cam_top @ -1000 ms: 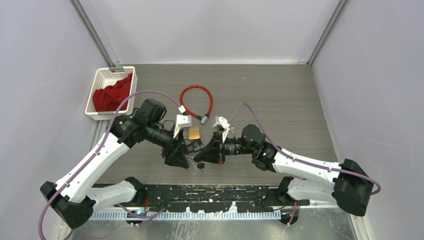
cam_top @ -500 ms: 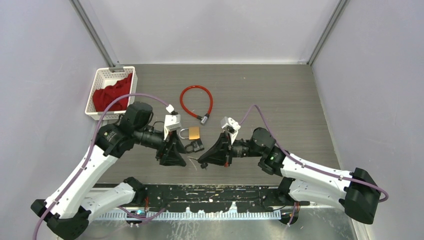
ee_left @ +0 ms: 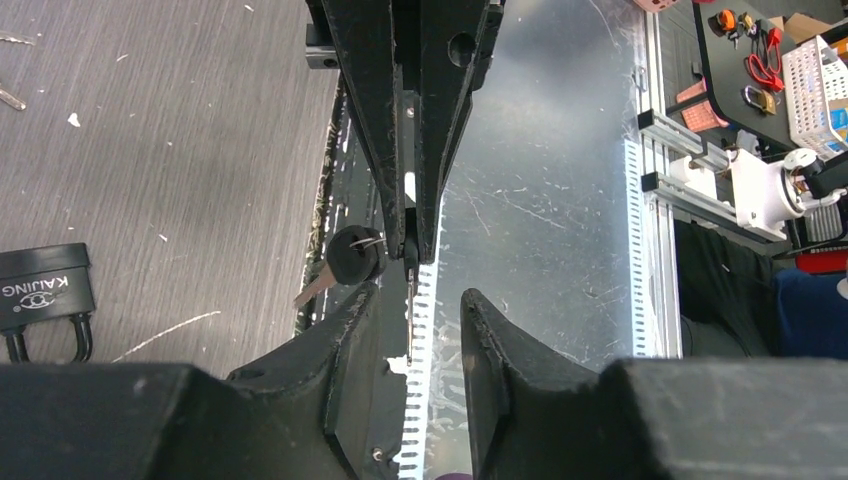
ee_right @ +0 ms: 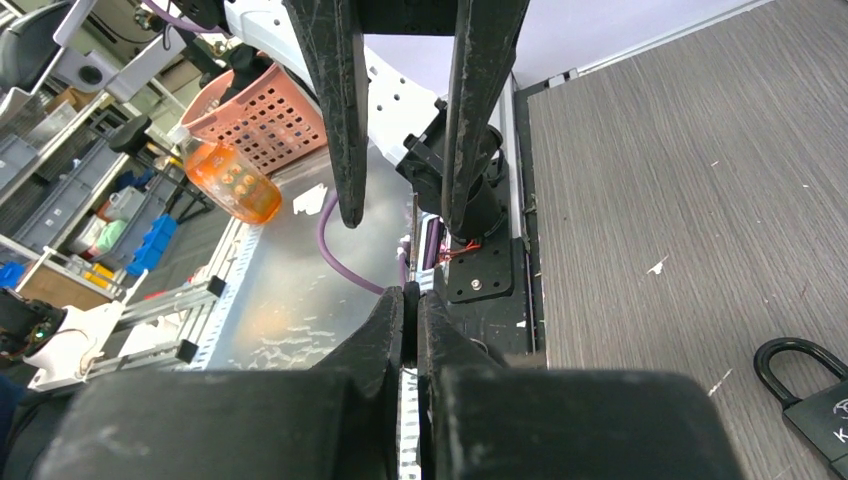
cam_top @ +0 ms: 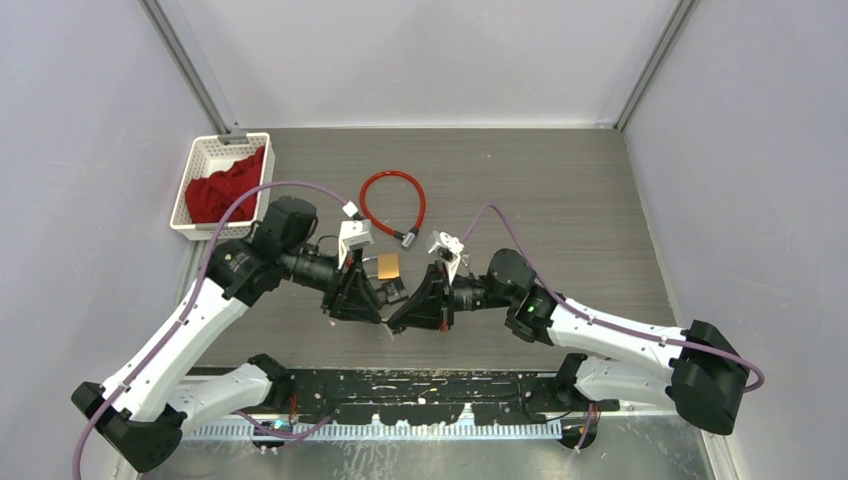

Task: Unlock with the key
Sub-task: Pick up the key from the center of the board.

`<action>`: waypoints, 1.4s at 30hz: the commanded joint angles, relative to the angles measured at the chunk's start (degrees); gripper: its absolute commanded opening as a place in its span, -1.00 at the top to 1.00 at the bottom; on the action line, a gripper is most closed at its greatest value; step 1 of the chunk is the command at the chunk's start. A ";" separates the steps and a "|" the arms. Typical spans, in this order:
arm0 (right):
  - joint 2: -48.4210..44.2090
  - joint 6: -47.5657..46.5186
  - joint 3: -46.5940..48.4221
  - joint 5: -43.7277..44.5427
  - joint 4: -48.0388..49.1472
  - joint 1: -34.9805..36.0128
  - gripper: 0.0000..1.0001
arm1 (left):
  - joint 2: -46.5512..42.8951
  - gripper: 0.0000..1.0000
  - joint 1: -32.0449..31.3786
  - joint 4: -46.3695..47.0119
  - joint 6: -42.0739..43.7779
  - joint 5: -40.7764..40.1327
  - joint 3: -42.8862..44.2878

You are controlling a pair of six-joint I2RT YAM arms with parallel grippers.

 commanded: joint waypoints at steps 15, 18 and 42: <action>2.20 0.86 7.23 -3.56 -0.14 0.05 0.98 | -0.81 0.29 0.23 0.85 -0.57 -1.65 -1.75; 2.12 0.73 7.07 -3.14 -0.19 0.05 0.98 | -0.30 0.77 0.21 -0.75 0.09 -1.02 -1.47; 3.75 2.05 8.17 -4.12 -2.95 -0.06 0.98 | -0.44 1.00 0.25 -4.08 1.87 0.84 1.12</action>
